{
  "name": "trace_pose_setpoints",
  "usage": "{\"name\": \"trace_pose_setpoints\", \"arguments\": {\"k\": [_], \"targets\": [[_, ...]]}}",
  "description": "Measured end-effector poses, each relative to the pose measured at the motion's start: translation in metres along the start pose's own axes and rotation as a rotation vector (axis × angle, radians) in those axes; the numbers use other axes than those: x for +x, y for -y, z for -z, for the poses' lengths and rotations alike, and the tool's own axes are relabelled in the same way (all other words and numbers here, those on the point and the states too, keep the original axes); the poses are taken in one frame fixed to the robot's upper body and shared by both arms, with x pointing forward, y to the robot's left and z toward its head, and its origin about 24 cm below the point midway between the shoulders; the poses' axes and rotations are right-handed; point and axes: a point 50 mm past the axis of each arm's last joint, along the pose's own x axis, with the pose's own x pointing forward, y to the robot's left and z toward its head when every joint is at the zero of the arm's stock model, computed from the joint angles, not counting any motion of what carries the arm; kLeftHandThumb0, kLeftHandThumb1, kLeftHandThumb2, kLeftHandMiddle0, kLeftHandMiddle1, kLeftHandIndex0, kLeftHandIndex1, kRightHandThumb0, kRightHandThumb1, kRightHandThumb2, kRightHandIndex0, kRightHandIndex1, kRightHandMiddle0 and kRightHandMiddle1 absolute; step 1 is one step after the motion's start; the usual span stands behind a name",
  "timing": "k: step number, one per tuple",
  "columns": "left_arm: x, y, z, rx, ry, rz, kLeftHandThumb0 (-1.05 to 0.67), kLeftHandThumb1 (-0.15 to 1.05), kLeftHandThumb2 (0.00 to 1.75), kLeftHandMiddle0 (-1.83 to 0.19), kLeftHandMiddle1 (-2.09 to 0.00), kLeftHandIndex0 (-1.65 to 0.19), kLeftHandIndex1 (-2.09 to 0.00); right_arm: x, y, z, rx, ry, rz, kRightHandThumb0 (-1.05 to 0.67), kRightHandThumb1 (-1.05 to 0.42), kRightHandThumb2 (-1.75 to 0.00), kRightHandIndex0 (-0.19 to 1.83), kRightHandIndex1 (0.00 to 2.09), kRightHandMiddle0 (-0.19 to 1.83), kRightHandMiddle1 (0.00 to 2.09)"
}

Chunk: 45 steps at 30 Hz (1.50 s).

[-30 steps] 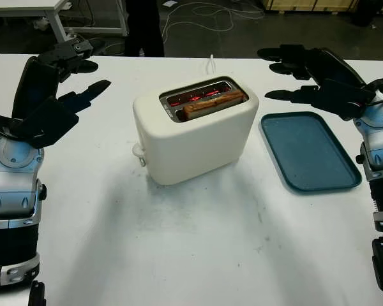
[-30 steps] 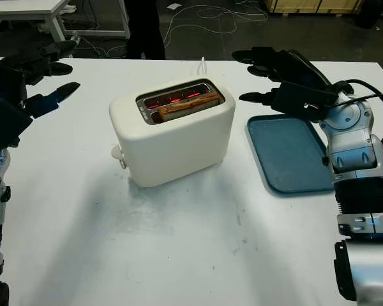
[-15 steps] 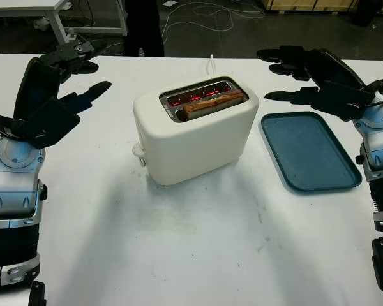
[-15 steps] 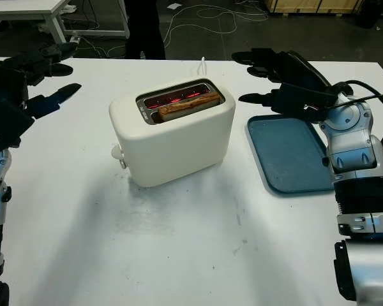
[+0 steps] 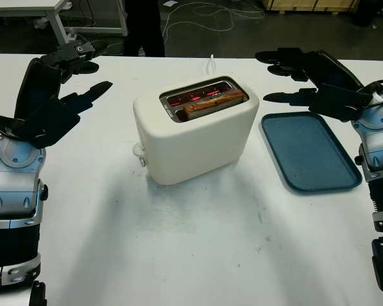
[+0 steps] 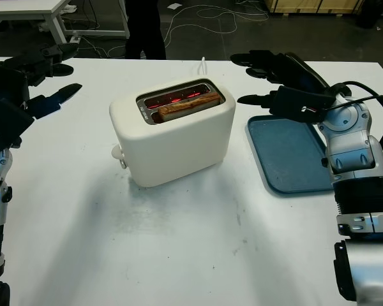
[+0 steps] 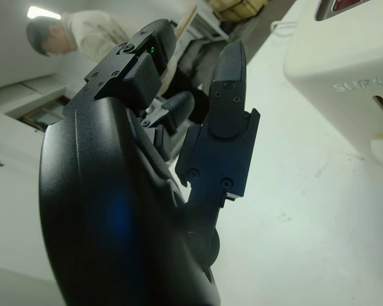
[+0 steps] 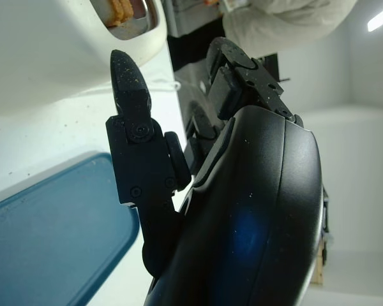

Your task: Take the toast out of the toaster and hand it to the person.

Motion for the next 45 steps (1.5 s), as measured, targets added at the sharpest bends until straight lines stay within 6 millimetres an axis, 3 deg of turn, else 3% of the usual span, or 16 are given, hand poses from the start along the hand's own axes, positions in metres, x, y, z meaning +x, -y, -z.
{"name": "trace_pose_setpoints", "arguments": {"k": [45], "targets": [[-0.0018,-0.0001,-0.0062,-0.001,0.0,-0.002,-0.33,0.92,0.16,-0.19,-0.95,-0.51,-0.17,-0.0003,0.0006,-0.0007,-0.025,-0.01,0.015,-0.49,-0.92,-0.07,0.46,0.01,0.42,0.0]]}}
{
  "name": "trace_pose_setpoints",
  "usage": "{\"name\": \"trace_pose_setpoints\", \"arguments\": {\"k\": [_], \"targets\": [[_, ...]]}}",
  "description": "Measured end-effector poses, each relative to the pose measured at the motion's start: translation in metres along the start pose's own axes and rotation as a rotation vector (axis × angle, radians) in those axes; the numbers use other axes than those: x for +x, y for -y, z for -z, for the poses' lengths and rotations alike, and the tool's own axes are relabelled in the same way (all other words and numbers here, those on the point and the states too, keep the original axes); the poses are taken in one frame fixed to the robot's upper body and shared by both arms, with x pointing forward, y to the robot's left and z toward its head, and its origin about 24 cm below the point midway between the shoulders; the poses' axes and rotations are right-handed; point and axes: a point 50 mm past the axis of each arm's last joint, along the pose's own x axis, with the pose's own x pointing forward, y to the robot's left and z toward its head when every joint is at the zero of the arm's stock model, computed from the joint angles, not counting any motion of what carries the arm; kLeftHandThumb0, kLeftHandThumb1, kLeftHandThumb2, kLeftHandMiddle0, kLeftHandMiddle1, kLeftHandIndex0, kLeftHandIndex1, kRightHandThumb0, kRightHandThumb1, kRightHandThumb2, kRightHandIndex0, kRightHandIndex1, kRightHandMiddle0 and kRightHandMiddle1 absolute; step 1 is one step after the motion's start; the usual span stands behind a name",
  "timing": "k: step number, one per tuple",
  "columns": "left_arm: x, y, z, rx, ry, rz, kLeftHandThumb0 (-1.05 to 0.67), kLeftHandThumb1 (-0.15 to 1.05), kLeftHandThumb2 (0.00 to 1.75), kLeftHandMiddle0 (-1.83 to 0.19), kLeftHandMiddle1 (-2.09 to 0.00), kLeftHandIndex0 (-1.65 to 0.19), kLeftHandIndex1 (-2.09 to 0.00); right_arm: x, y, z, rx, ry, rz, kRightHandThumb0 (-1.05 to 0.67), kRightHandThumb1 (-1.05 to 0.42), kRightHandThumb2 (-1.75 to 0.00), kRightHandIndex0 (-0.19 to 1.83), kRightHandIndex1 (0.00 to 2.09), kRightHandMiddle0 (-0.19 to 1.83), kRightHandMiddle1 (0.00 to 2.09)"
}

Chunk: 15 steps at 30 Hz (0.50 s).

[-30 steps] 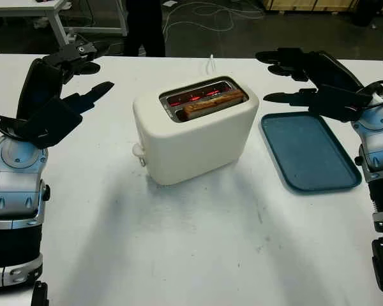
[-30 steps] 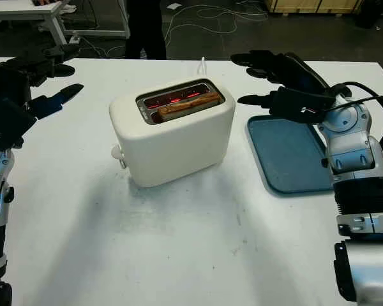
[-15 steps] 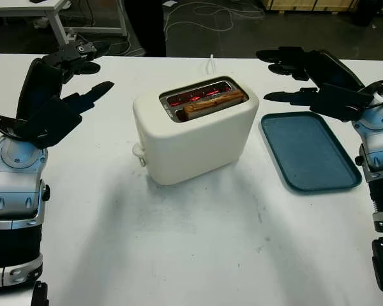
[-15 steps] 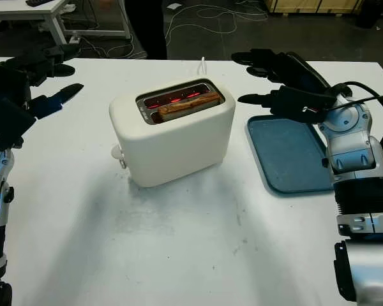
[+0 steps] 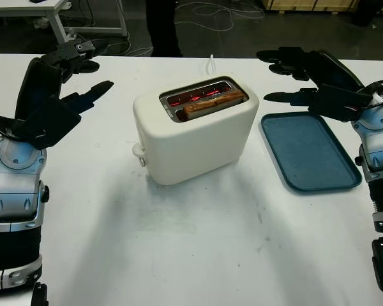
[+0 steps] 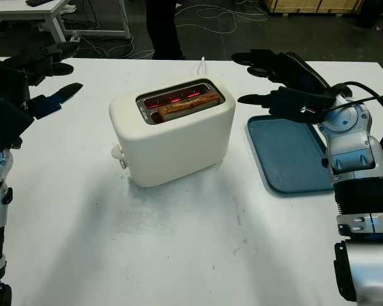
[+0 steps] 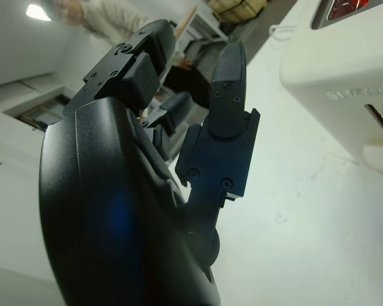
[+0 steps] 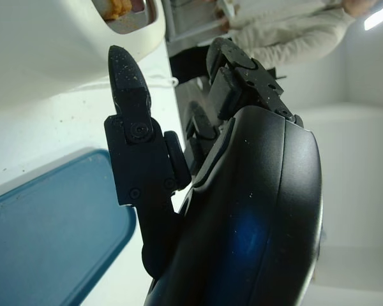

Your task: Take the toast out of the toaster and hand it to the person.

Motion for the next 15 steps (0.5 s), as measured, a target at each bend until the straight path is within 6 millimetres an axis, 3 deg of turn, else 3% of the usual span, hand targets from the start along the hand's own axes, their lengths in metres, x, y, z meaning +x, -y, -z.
{"name": "trace_pose_setpoints", "arguments": {"k": [15], "targets": [[0.0001,0.0001,0.0013,0.002,-0.002,0.001,-0.35,0.92,0.14,-0.19,-0.95,-0.51,-0.2,0.0,0.0001,-0.0004,0.0,0.003,0.001,-0.48,-0.92,-0.07,0.47,0.01,0.43,0.0]]}}
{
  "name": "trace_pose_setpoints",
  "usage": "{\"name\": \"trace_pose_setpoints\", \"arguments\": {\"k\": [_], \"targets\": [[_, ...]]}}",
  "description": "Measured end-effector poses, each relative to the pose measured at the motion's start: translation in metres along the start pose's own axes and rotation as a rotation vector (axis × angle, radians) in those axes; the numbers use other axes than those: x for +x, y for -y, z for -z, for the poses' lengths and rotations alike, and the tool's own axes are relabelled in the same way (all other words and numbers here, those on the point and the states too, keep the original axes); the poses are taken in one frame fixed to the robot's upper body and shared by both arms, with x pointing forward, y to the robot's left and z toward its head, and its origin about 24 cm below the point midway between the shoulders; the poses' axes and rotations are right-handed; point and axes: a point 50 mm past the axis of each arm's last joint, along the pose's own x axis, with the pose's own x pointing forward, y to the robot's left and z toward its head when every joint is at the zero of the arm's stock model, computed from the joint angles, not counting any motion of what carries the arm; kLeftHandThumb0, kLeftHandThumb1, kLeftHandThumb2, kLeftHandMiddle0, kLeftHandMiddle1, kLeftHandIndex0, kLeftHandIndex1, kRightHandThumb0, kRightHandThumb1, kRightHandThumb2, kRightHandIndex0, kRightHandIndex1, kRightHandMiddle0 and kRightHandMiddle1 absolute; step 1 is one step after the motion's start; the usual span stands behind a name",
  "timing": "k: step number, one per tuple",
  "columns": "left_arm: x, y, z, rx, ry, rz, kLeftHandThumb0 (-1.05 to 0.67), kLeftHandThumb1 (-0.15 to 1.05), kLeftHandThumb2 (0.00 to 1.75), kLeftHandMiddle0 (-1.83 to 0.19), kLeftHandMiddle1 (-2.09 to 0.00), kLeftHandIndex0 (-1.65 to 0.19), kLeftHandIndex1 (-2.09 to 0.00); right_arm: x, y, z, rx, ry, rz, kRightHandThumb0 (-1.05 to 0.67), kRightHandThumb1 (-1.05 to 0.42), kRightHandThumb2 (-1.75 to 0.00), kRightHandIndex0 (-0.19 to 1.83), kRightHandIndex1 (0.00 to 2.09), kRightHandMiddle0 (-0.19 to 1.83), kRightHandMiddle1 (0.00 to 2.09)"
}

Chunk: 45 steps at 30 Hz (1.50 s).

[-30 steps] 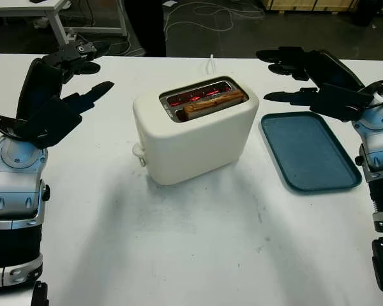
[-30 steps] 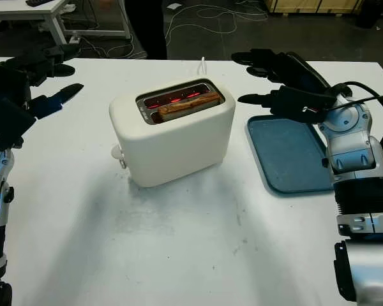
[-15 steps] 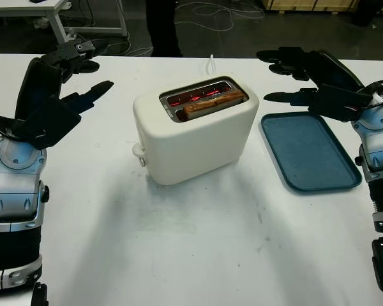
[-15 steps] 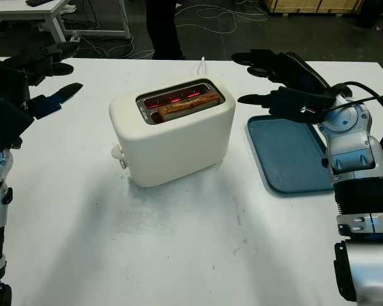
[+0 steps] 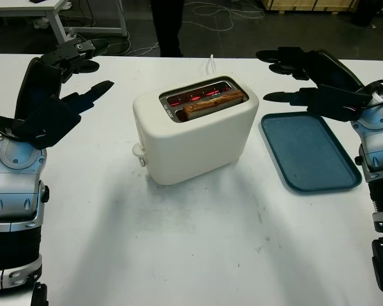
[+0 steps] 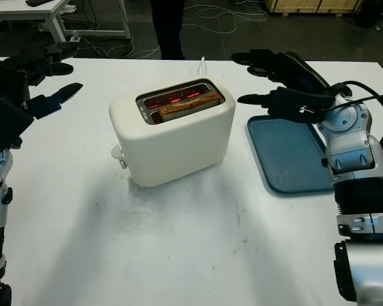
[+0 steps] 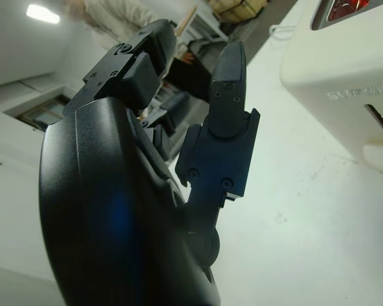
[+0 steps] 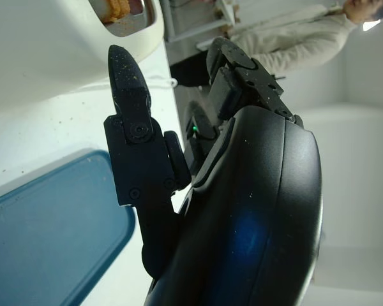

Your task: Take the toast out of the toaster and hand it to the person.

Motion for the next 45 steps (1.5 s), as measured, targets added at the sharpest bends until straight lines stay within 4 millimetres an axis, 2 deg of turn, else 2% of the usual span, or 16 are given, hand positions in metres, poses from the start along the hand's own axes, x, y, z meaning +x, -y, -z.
{"name": "trace_pose_setpoints", "arguments": {"k": [21,45], "targets": [[0.0,0.0001,0.0011,-0.003,-0.004,0.001,-0.36,0.92,0.14,-0.19,-0.96,-0.49,-0.25,0.0001,-0.0002,0.0001,-0.003,-0.002,0.0,-0.51,-0.92,-0.08,0.45,0.0,0.41,0.0],[-0.0002,-0.0009,-0.0004,-0.005,0.001,-0.003,-0.34,0.92,0.14,-0.18,-0.94,-0.45,-0.29,0.0001,-0.0002,0.0,-0.003,-0.004,-0.001,-0.44,-0.92,-0.06,0.45,0.0,0.42,0.0]]}}
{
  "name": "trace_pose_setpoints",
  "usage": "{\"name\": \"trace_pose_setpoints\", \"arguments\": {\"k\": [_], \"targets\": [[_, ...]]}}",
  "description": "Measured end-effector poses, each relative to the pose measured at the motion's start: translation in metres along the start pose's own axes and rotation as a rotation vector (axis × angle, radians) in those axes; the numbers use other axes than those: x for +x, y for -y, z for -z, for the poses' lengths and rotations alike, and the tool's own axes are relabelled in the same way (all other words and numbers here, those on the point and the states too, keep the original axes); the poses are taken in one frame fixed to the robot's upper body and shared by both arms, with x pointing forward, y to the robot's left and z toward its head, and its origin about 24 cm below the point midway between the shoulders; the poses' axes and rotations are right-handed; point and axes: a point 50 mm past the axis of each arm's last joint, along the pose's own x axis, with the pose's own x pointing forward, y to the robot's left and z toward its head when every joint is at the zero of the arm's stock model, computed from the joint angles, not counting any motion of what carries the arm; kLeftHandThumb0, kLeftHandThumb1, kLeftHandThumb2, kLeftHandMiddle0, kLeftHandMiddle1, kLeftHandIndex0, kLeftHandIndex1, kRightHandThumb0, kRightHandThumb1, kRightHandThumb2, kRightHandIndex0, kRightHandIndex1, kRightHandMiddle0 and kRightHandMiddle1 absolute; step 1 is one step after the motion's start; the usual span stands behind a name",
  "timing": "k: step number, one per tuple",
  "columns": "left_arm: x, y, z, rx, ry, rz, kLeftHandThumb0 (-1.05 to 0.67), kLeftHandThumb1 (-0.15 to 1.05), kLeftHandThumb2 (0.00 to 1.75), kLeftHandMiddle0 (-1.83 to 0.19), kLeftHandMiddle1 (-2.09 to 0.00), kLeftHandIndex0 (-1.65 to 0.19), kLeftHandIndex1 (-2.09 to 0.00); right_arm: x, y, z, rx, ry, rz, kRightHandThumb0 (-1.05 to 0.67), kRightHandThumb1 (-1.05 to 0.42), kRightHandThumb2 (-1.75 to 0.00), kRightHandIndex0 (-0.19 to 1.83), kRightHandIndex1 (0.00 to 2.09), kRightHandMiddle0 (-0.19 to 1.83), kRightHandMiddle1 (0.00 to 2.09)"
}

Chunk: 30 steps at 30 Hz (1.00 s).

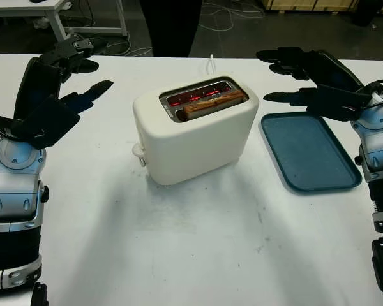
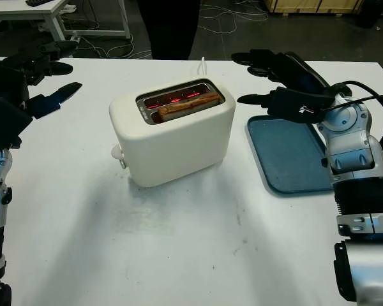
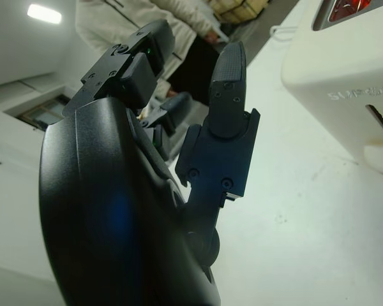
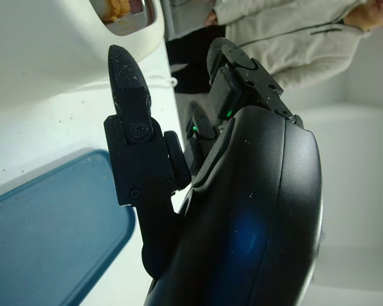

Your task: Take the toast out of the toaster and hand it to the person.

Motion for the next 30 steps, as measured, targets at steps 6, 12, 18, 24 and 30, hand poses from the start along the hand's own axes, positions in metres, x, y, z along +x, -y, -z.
{"name": "trace_pose_setpoints", "arguments": {"k": [6,12,18,24,30], "targets": [[-0.0002,-0.0003,0.0004,-0.004,-0.003,-0.001,-0.34,0.92,0.15,-0.18,-0.94,-0.45,-0.3,0.0002,-0.0005,-0.0002,-0.004,-0.001,-0.002,-0.41,-0.92,-0.06,0.44,0.0,0.41,0.0],[-0.0003,-0.0005,0.0005,-0.005,-0.003,-0.002,-0.33,0.92,0.15,-0.18,-0.94,-0.44,-0.31,0.0002,-0.0005,-0.0005,-0.004,0.0,-0.003,-0.42,-0.92,-0.06,0.44,0.0,0.41,0.0],[-0.0003,-0.0005,0.0008,-0.005,-0.007,-0.002,-0.33,0.92,0.15,-0.18,-0.93,-0.43,-0.32,0.0,-0.0002,-0.0023,-0.008,0.007,-0.001,-0.41,-0.92,-0.06,0.45,0.0,0.41,0.0],[-0.0003,-0.0005,0.0008,-0.005,-0.007,-0.001,-0.32,0.92,0.15,-0.19,-0.93,-0.43,-0.33,0.0,-0.0002,-0.0024,-0.008,0.008,-0.002,-0.44,-0.92,-0.07,0.45,0.0,0.42,0.0],[-0.0004,-0.0003,0.0011,-0.012,-0.008,-0.004,-0.32,0.92,0.14,-0.17,-0.93,-0.41,-0.34,0.0,-0.0003,-0.002,-0.004,0.002,-0.003,-0.42,-0.92,-0.06,0.43,0.0,0.41,0.0]]}}
